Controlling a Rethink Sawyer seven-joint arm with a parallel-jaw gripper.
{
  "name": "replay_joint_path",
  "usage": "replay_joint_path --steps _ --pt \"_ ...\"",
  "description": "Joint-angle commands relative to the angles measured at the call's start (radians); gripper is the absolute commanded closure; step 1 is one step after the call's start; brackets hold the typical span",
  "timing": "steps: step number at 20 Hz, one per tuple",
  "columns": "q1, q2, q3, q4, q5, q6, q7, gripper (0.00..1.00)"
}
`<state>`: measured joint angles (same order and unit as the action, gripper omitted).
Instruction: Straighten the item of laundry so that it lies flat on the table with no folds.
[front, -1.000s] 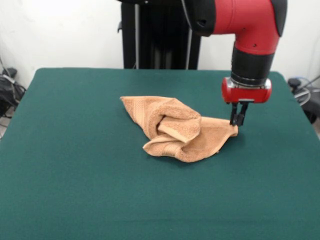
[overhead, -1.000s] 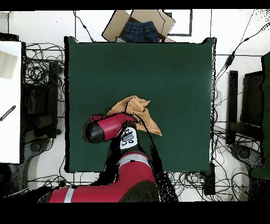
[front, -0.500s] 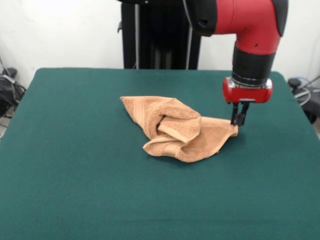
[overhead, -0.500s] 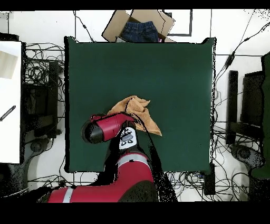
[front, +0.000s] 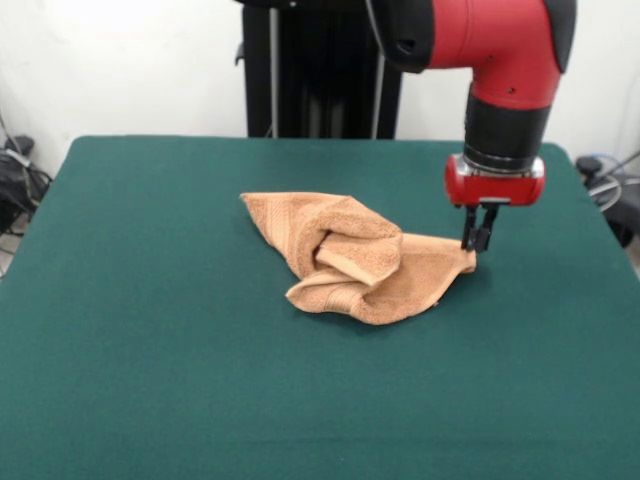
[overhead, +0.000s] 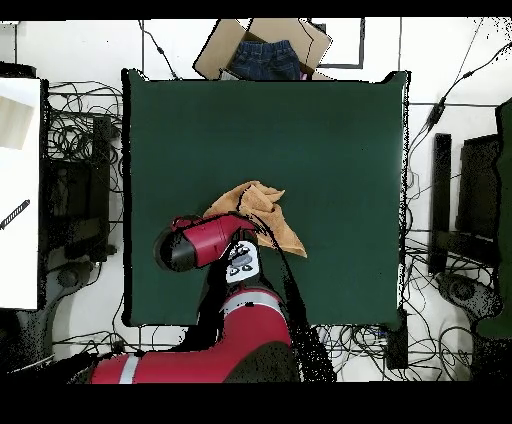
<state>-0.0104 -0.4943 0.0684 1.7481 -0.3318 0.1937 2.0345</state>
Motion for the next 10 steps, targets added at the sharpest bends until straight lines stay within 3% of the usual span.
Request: replay_joint_path --steps 1,8,9,10 --pt "0.001 0.034 0.076 -0.013 0.002 0.028 0.057 1.0" --pt "-0.002 0.033 0.079 -0.009 -0.002 0.027 0.052 1.0" --pt "-0.002 0.032 0.079 -0.009 -0.003 0.026 0.052 0.0" --pt "-0.003 0.032 0.079 -0.009 -0.004 0.026 0.05 0.0"
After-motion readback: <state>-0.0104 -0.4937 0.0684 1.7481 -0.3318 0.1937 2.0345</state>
